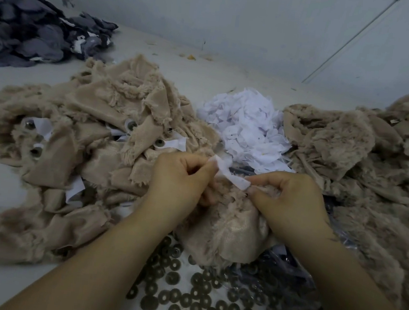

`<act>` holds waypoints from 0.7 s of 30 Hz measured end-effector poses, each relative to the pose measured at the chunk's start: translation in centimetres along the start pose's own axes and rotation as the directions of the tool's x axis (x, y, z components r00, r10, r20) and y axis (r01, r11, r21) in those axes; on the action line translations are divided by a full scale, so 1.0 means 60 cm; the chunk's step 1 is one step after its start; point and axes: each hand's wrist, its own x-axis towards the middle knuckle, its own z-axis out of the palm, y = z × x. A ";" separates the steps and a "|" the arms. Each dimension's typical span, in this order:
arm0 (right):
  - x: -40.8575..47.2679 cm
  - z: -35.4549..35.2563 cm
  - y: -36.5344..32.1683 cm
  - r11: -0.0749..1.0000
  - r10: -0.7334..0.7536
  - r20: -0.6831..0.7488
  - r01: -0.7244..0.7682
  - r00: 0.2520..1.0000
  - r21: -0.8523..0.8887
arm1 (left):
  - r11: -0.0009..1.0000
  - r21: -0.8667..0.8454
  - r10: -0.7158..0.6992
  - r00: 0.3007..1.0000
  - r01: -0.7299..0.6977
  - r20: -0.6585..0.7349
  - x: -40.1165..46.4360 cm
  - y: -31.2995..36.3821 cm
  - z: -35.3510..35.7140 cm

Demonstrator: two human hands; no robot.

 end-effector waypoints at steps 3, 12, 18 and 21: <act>-0.002 -0.001 -0.005 1.000 0.017 0.004 -0.017 1.000 -0.016 | 0.956 0.260 0.169 0.981 -0.138 -0.098 0.006 -0.005 -0.003; -0.009 0.000 -0.010 0.994 0.085 0.161 -0.073 0.983 -0.076 | 0.920 0.346 0.305 0.893 -0.185 -0.332 0.026 0.026 0.018; -0.014 0.003 -0.022 1.000 0.007 0.210 -0.010 0.978 0.012 | 0.612 0.559 0.562 0.805 -0.559 0.190 -0.014 0.038 0.049; -0.014 -0.002 -0.018 0.990 0.038 0.180 -0.061 0.983 0.125 | 0.616 0.427 0.580 0.748 -0.662 0.322 -0.015 0.038 0.036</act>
